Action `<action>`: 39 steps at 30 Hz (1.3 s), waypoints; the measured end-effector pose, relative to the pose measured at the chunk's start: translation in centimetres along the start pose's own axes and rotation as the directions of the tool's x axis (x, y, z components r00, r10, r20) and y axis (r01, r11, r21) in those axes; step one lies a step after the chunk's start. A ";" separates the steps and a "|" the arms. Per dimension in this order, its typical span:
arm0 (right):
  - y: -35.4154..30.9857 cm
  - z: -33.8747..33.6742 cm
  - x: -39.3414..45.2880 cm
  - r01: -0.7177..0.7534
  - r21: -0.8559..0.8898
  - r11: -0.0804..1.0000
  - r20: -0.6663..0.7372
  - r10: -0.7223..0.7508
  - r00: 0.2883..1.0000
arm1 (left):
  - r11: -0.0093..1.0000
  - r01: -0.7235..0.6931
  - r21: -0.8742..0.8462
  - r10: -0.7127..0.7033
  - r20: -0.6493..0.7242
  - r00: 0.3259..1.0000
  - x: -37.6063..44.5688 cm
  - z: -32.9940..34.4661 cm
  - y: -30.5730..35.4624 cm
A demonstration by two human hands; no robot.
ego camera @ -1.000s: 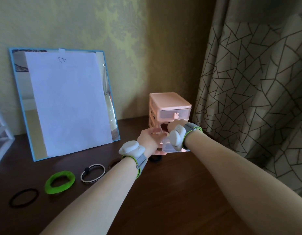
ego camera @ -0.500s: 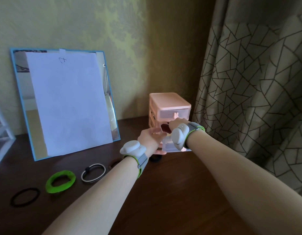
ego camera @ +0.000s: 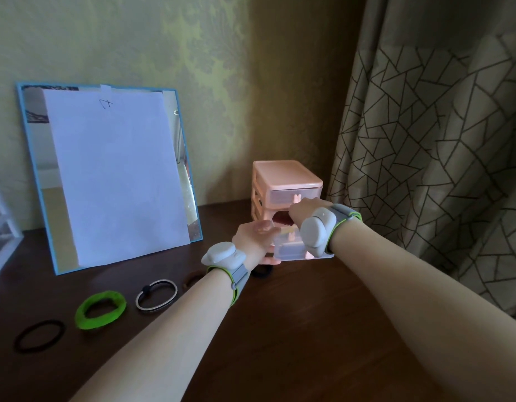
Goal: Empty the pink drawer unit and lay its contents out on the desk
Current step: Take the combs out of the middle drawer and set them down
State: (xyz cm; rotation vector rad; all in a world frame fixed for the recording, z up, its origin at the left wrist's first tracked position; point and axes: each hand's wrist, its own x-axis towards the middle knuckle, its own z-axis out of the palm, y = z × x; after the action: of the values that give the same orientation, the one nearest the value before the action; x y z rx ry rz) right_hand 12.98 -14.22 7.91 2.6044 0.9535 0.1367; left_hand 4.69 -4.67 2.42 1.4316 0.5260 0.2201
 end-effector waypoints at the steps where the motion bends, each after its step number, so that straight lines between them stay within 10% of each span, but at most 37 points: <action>1: 0.2 -0.6 -0.6 0.005 0.001 1.000 0.022 -0.005 1.000 | 1.000 -0.005 0.011 0.005 0.002 1.000 -0.1 0.0 0.1; 7: 0.3 -4.4 -3.7 -0.011 0.191 0.981 -0.006 0.013 1.000 | 0.983 -0.101 0.155 0.117 -0.101 0.988 -0.3 -0.9 -0.7; 13: -1.1 -5.3 -5.0 0.147 0.492 0.858 -0.226 -0.037 0.973 | 0.883 -0.429 0.192 0.469 -0.302 0.830 -3.2 -2.7 -0.1; 18: -5.3 -4.8 -7.4 0.298 0.932 0.208 -0.290 -0.066 0.955 | 0.869 -0.353 -0.346 0.333 -0.119 0.935 -7.9 -5.9 -0.3; 22: -10.4 -3.4 -9.3 0.165 0.951 -0.261 -0.228 -0.235 0.945 | 0.806 -0.198 -0.558 0.217 -0.034 0.976 -12.3 -9.8 -2.1; 39: -28.0 -0.1 -14.3 0.142 0.967 -0.211 -0.216 -0.386 0.897 | 0.878 -0.295 -0.377 0.120 -0.425 0.897 -22.7 -23.5 -9.6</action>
State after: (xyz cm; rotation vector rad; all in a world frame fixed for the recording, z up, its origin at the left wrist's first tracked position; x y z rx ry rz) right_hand -15.02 -3.59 -1.83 3.2696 2.1736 -1.7098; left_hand -27.63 4.49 -3.26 1.0015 0.5973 0.7686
